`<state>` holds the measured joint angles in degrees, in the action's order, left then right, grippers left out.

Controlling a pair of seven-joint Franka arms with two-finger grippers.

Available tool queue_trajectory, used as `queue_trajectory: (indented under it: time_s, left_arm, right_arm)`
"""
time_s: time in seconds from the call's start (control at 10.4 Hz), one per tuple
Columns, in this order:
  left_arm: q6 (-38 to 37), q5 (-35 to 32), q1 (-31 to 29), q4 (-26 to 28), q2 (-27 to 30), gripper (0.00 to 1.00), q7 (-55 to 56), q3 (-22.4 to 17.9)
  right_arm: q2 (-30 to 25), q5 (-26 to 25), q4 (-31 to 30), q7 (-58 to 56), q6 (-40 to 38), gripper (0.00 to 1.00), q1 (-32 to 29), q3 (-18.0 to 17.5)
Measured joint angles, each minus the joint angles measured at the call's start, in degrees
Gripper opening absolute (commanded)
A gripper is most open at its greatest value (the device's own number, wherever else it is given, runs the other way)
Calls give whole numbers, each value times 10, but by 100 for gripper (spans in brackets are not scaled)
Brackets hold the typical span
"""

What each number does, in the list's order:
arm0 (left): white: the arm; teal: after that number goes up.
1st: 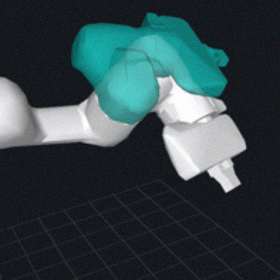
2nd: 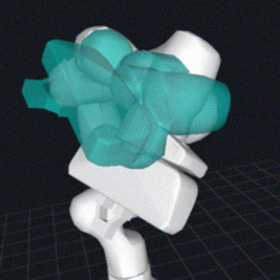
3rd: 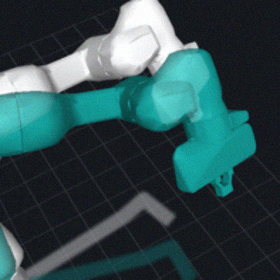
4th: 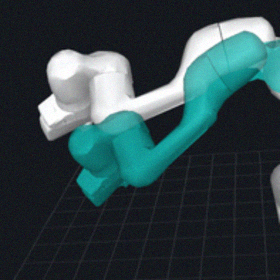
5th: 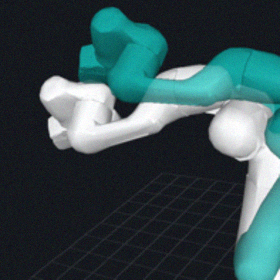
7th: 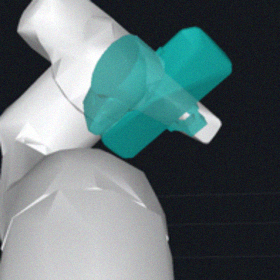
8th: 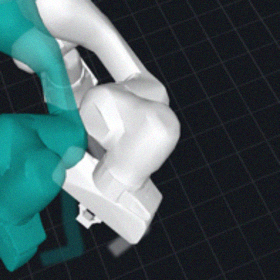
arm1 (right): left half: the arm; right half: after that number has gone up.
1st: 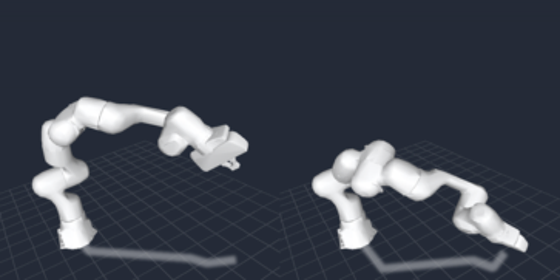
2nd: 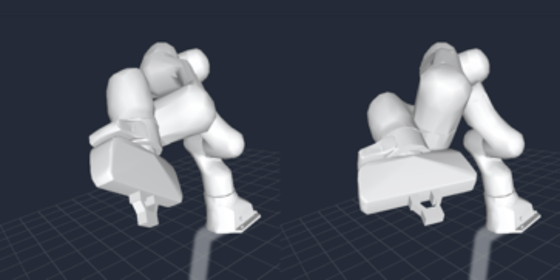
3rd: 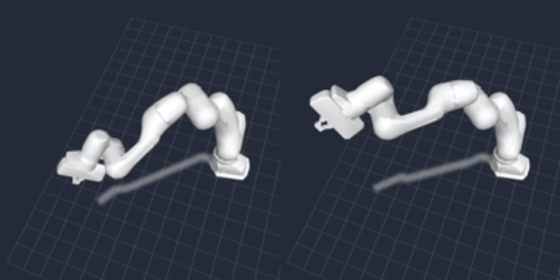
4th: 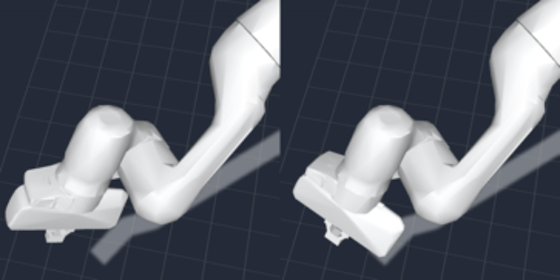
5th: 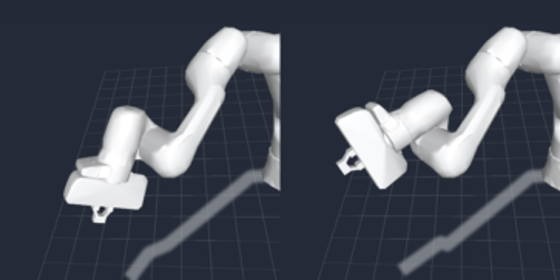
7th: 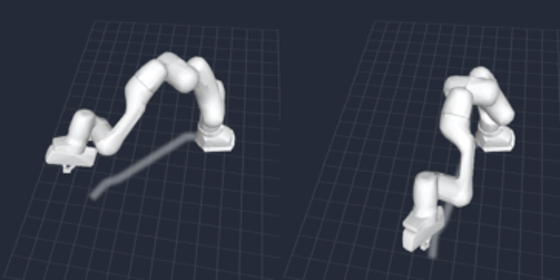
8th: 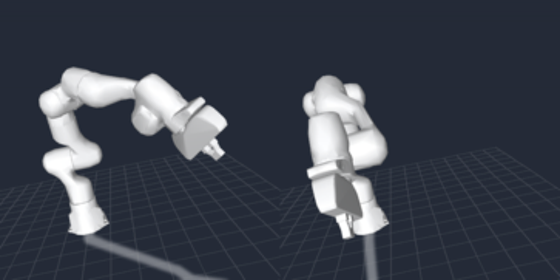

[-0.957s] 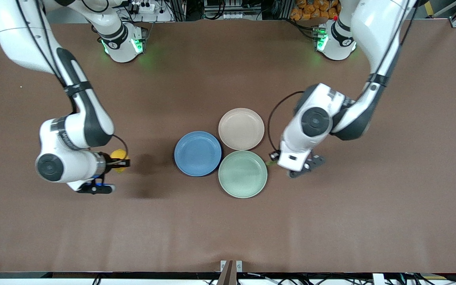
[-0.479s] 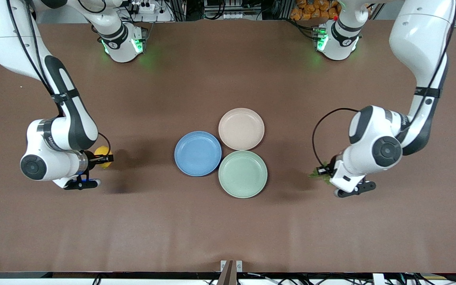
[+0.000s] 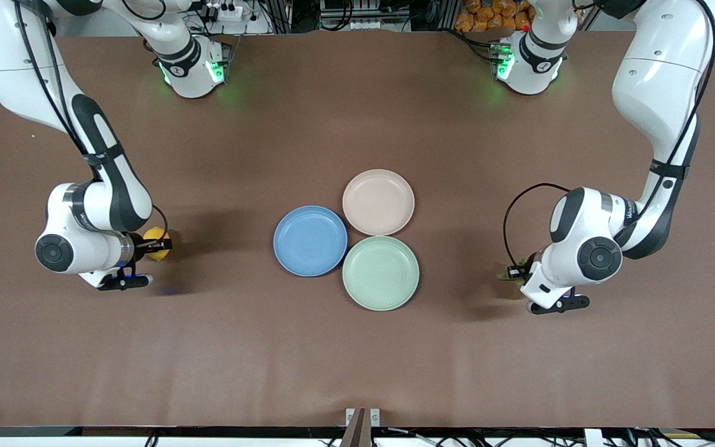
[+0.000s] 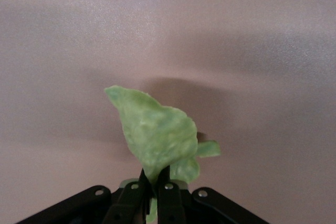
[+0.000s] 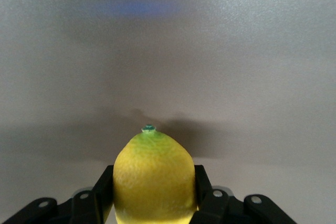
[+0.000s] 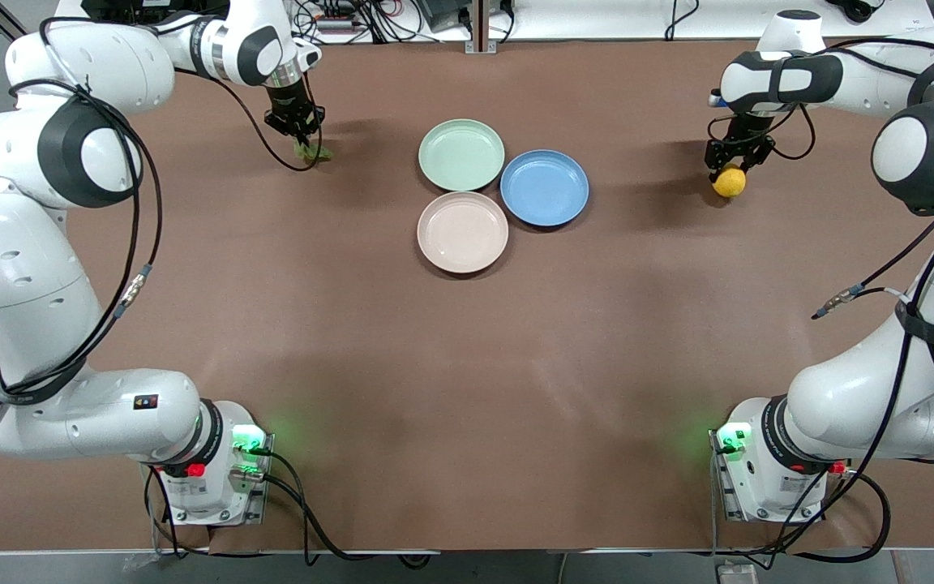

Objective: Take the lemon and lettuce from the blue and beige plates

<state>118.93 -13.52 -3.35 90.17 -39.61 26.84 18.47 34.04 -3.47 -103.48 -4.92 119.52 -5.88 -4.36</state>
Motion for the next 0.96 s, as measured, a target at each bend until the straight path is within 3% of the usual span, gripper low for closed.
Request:
queue_trajectory:
  time_s: [0.29, 0.48, 0.96]
  left_arm:
    - [1, 0, -3, -11, 6, 100, 0, 0]
    - [1, -1, -18, -19, 29, 100, 0, 1]
    - [-54, -1, -43, -26, 148, 100, -14, 13]
  right_arm:
    - [-17, 6, 1, 0, -4, 100, 0, -2]
    - [-50, 30, 23, 0, -49, 100, 0, 5]
    - [-177, 37, 81, 0, -118, 100, 1, 15]
